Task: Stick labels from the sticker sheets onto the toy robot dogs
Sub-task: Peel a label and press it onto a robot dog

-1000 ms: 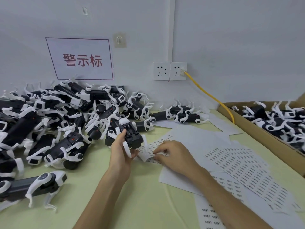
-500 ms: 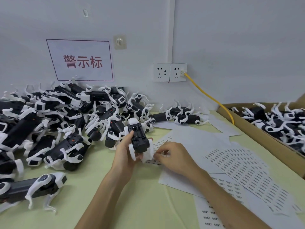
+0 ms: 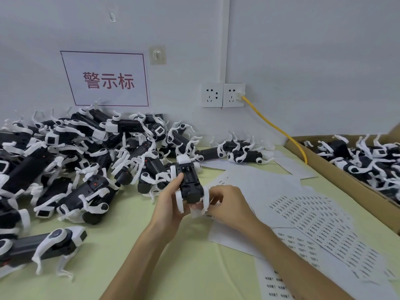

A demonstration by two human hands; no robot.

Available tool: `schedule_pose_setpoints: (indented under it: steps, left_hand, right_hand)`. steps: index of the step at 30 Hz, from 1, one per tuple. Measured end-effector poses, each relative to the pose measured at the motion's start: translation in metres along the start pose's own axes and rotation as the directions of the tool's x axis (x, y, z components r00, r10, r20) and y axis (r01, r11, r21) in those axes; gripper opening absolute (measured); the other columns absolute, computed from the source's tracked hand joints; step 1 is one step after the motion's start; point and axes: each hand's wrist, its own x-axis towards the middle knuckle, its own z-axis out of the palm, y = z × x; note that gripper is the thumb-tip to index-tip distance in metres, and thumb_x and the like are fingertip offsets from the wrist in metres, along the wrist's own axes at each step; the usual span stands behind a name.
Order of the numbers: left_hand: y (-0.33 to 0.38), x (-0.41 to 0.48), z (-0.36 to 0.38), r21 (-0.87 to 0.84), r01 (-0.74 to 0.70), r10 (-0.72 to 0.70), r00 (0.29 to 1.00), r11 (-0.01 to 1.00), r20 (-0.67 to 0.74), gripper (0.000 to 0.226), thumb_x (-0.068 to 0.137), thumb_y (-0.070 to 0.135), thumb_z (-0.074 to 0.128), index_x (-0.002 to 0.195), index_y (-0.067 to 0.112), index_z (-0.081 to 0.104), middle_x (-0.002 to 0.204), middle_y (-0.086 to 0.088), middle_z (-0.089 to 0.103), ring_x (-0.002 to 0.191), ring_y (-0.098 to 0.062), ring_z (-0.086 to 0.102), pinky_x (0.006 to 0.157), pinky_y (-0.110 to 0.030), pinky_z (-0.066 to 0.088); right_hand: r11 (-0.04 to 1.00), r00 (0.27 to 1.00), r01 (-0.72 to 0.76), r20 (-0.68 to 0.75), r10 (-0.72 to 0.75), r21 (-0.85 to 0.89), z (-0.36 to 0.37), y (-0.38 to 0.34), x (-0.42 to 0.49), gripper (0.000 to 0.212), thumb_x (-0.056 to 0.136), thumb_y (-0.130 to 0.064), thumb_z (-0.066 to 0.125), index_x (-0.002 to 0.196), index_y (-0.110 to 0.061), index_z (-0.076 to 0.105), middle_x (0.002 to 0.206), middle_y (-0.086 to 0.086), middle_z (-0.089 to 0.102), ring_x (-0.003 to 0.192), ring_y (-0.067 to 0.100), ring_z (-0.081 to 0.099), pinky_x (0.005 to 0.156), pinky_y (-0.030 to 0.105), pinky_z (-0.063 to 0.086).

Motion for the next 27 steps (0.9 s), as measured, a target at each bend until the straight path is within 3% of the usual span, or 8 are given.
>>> schedule_pose_setpoints:
  steps: [6, 9, 11, 14, 18, 21, 24, 27]
  left_hand:
    - [0.001, 0.000, 0.001, -0.057, 0.006, -0.006, 1.000, 0.998, 0.008, 0.035, 0.088, 0.045, 0.059, 0.083, 0.020, 0.083, 0.084, -0.011, 0.074, 0.061, -0.020, 0.067, 0.056, -0.027, 0.055]
    - [0.001, 0.000, 0.001, -0.060, 0.009, -0.007, 1.000, 0.998, 0.018, 0.037, 0.089, 0.045, 0.058, 0.085, 0.019, 0.084, 0.087, -0.011, 0.075, 0.064, -0.020, 0.068, 0.059, -0.029, 0.057]
    - [0.002, -0.001, 0.001, -0.062, 0.014, -0.013, 1.000, 0.998, 0.019, 0.039, 0.093, 0.043, 0.056, 0.082, 0.017, 0.083, 0.087, -0.011, 0.076, 0.062, -0.020, 0.068, 0.059, -0.029, 0.057]
    - [0.002, -0.002, 0.002, -0.069, 0.014, -0.013, 1.000, 0.998, 0.012, 0.044, 0.100, 0.038, 0.051, 0.080, 0.016, 0.083, 0.083, -0.009, 0.075, 0.055, -0.018, 0.065, 0.057, -0.027, 0.056]
    - [0.004, -0.003, 0.005, -0.059, 0.014, -0.015, 1.000, 0.998, -0.011, 0.047, 0.103, 0.037, 0.049, 0.076, 0.017, 0.083, 0.081, -0.008, 0.075, 0.053, -0.017, 0.064, 0.056, -0.025, 0.055]
    - [0.005, -0.004, 0.006, -0.068, 0.018, -0.020, 0.999, 0.998, -0.030, 0.044, 0.102, 0.036, 0.052, 0.077, 0.017, 0.083, 0.081, -0.008, 0.074, 0.053, -0.018, 0.062, 0.054, -0.024, 0.054]
    - [0.006, -0.005, 0.007, -0.079, 0.024, -0.028, 0.998, 0.997, -0.053, 0.041, 0.101, 0.036, 0.054, 0.079, 0.015, 0.082, 0.082, -0.010, 0.072, 0.052, -0.019, 0.060, 0.054, -0.026, 0.054]
    - [0.006, -0.005, 0.008, -0.052, 0.015, -0.018, 0.998, 0.999, -0.061, 0.042, 0.101, 0.035, 0.053, 0.078, 0.015, 0.081, 0.080, -0.011, 0.071, 0.052, -0.021, 0.059, 0.057, -0.028, 0.054]
  right_hand:
    - [1.000, 1.000, 0.012, 0.025, -0.012, -0.009, -0.004, -0.003, -0.003, 0.016, 0.076, -0.016, 0.078, 0.069, -0.030, 0.074, 0.063, -0.021, 0.067, 0.062, -0.003, 0.059, 0.058, 0.007, 0.039]
    - [0.999, 0.999, 0.026, 0.040, -0.028, 0.029, -0.006, -0.009, -0.005, 0.005, 0.071, -0.037, 0.076, 0.069, -0.033, 0.074, 0.066, -0.021, 0.069, 0.064, -0.003, 0.061, 0.059, 0.007, 0.039]
    - [0.999, 0.999, 0.027, 0.033, -0.028, 0.024, -0.006, -0.008, -0.004, 0.015, 0.070, -0.047, 0.076, 0.070, -0.032, 0.076, 0.066, -0.020, 0.069, 0.063, -0.003, 0.060, 0.059, 0.008, 0.039]
    - [1.000, 1.000, 0.016, 0.020, -0.016, -0.023, -0.003, -0.006, -0.003, 0.005, 0.080, -0.022, 0.081, 0.076, -0.023, 0.080, 0.069, -0.013, 0.072, 0.062, -0.002, 0.058, 0.060, 0.009, 0.038]
    - [0.998, 0.998, 0.056, 0.025, -0.055, -0.026, -0.005, -0.008, -0.005, 0.013, 0.075, -0.004, 0.075, 0.079, -0.015, 0.081, 0.072, -0.006, 0.071, 0.063, 0.001, 0.056, 0.061, 0.013, 0.041]
    - [0.997, 0.997, 0.074, 0.015, -0.074, -0.023, -0.006, -0.011, -0.006, 0.015, 0.072, -0.001, 0.072, 0.076, -0.013, 0.080, 0.071, -0.005, 0.069, 0.064, 0.002, 0.055, 0.062, 0.014, 0.042]
    - [0.997, 0.997, 0.080, 0.004, -0.080, -0.007, -0.006, -0.011, -0.006, 0.027, 0.071, -0.002, 0.073, 0.062, -0.028, 0.069, 0.064, -0.010, 0.064, 0.064, 0.001, 0.056, 0.061, 0.013, 0.040]
    - [0.996, 0.996, 0.089, -0.012, -0.089, 0.029, -0.005, -0.013, -0.006, 0.016, 0.065, -0.019, 0.071, 0.060, -0.033, 0.066, 0.062, -0.011, 0.064, 0.062, 0.001, 0.056, 0.058, 0.014, 0.041]
